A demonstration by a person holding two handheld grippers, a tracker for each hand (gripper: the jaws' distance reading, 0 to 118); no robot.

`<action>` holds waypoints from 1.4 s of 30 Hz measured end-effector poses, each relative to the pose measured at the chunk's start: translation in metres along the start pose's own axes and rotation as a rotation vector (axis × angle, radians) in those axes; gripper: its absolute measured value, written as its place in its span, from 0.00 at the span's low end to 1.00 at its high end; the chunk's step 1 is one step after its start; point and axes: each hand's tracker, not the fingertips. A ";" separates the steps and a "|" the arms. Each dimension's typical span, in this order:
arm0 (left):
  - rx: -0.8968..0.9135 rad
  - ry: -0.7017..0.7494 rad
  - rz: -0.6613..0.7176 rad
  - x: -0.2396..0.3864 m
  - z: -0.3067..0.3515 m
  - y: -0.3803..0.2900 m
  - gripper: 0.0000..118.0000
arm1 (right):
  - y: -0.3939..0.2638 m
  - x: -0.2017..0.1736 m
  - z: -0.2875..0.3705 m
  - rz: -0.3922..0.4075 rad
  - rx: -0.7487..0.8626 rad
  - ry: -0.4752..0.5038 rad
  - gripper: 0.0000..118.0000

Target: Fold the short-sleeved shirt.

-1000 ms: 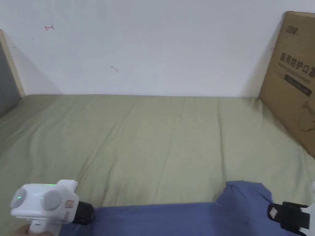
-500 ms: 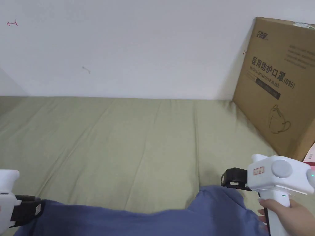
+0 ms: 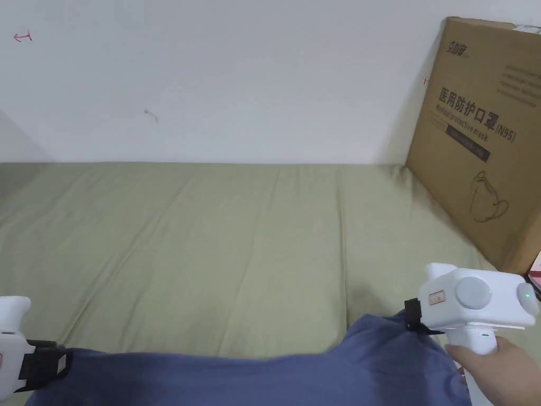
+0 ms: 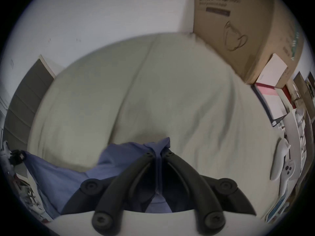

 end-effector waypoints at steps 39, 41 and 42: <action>-0.114 -0.107 -0.055 -0.023 0.071 -0.146 0.96 | -0.241 0.064 0.185 -0.209 -0.008 0.052 0.77; -0.034 -0.136 -0.008 -0.021 0.087 -0.140 0.97 | -0.232 0.058 0.197 -0.195 0.023 0.080 0.97; 0.012 -0.148 0.016 -0.016 0.098 -0.134 0.97 | -0.227 0.052 0.207 -0.199 0.082 0.107 0.99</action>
